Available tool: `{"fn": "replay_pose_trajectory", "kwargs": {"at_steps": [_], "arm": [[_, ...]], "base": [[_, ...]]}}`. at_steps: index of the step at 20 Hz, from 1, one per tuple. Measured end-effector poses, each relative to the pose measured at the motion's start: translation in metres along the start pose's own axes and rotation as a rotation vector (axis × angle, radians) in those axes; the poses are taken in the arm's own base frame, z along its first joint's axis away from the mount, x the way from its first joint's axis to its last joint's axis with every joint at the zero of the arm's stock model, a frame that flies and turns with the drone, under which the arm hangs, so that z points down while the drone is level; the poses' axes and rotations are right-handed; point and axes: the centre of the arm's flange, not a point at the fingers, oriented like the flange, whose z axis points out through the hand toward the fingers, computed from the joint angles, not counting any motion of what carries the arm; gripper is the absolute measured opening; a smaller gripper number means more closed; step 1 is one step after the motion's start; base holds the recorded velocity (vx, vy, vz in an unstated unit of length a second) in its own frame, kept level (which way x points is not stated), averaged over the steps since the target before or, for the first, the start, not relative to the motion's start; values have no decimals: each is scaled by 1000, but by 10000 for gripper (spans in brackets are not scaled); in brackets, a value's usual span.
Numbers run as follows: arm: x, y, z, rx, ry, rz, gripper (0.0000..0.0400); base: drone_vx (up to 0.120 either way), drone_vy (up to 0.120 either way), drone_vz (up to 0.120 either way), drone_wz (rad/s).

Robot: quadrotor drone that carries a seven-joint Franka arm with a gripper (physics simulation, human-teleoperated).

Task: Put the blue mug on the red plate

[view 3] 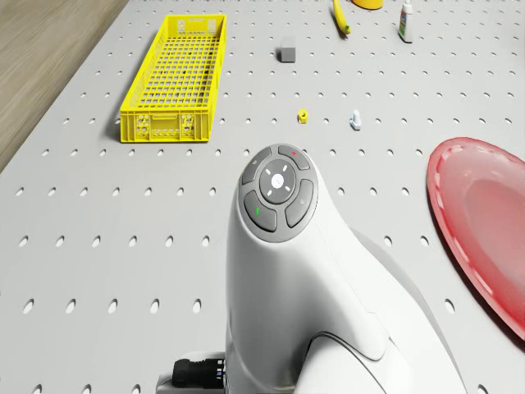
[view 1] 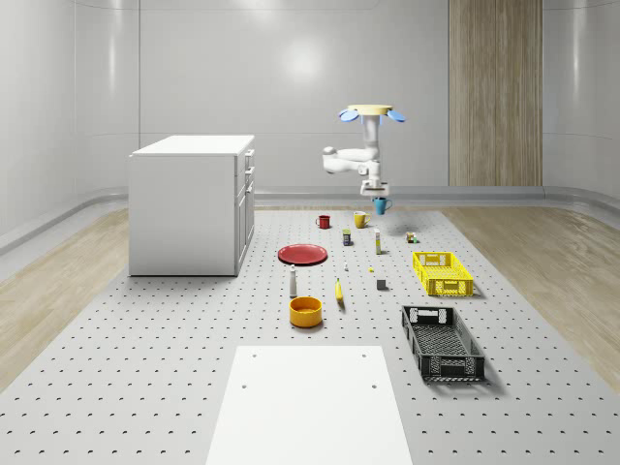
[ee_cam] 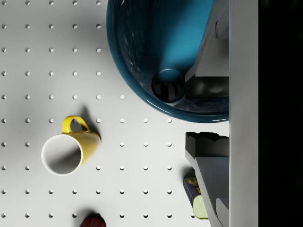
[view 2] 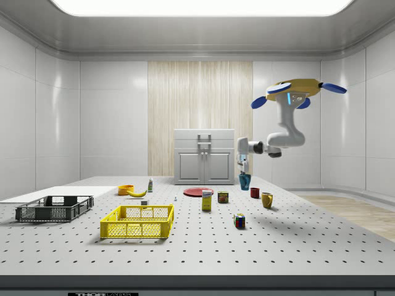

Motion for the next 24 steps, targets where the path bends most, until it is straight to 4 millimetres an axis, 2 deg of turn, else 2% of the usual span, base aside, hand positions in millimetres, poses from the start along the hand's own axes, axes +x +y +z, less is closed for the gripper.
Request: {"fn": "replay_pose_trajectory", "kwargs": {"at_steps": [24], "arm": [[0,0,0,0,0,0,100]], "base": [[120,-120,0,0]]}}
